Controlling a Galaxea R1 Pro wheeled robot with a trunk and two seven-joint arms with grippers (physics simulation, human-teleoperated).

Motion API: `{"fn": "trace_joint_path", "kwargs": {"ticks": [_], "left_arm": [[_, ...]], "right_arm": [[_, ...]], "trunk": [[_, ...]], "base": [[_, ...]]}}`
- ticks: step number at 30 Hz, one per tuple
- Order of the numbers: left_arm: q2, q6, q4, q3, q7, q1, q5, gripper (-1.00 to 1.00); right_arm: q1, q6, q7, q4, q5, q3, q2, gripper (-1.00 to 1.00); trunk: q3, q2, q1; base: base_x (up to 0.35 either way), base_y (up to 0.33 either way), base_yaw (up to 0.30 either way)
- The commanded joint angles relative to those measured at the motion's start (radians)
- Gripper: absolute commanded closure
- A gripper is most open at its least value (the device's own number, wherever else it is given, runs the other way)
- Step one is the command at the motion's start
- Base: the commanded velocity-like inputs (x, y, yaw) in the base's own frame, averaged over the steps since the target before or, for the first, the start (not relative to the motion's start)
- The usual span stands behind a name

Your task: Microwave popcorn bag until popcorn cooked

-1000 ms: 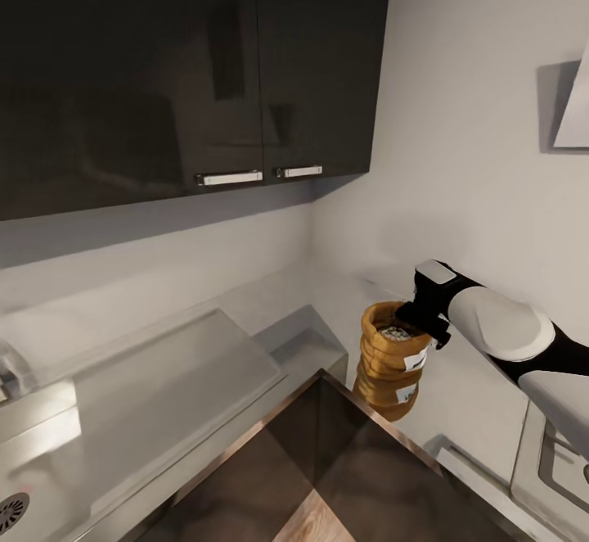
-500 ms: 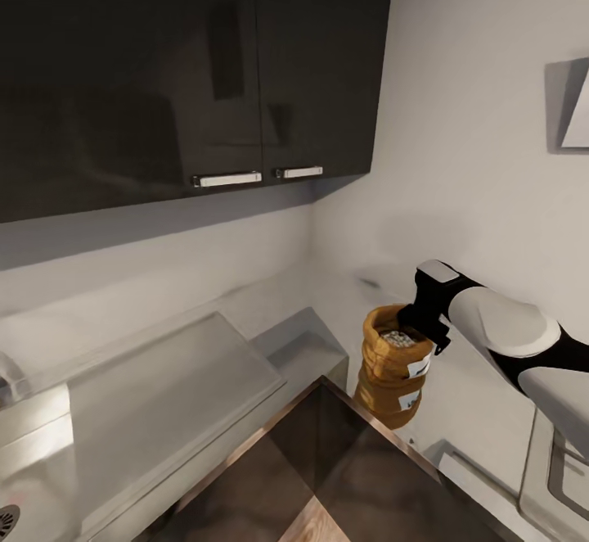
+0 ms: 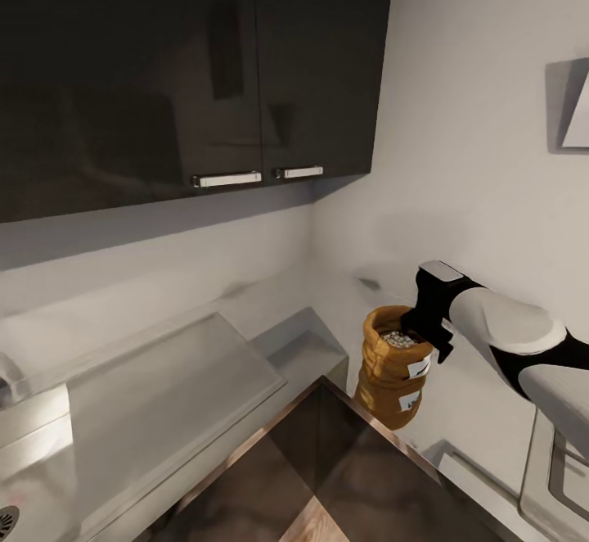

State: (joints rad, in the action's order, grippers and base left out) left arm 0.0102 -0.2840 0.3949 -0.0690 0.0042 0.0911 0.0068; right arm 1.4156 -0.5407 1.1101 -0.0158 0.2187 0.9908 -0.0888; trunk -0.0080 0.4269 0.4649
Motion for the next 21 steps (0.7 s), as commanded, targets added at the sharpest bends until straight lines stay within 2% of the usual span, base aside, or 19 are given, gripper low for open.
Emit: {"fn": "trace_joint_path", "kwargs": {"ticks": [1, 21], "left_arm": [[0.001, -0.008, 0.004, -0.006, 0.000, 0.001, 0.001, -1.00], [0.001, -0.007, 0.004, -0.006, 0.000, 0.001, 0.001, -1.00]], "right_arm": [[0.000, -0.006, 0.006, -0.001, 0.010, -0.001, 0.000, -1.00], [0.000, -0.005, 0.004, -0.001, 0.010, 0.009, 0.000, -1.00]], "trunk": [[-0.001, 0.001, 0.000], [-0.019, 0.001, 0.000]], "base": [[0.000, 0.000, 0.000], [0.000, 0.000, 0.000]]}}
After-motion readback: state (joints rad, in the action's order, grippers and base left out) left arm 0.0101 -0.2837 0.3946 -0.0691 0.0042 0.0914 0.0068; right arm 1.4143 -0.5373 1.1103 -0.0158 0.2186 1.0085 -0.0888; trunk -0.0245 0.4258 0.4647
